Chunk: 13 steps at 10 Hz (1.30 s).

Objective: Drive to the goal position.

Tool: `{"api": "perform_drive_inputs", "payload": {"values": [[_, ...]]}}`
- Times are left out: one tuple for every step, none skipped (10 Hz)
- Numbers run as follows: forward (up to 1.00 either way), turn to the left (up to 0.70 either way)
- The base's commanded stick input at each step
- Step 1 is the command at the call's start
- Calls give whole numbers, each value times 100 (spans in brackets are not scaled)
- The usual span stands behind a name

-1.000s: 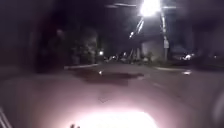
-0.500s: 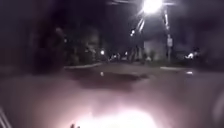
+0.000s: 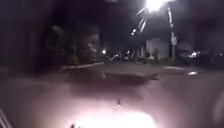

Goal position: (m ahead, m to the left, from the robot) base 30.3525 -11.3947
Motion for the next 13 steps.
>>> {"api": "perform_drive_inputs", "payload": {"values": [[100, 0], [100, 0], [100, 0], [100, 0], [100, 0], [100, 0], [100, 0], [100, -27], [100, -27], [100, -27], [100, -27], [100, -27], [100, -27]]}}
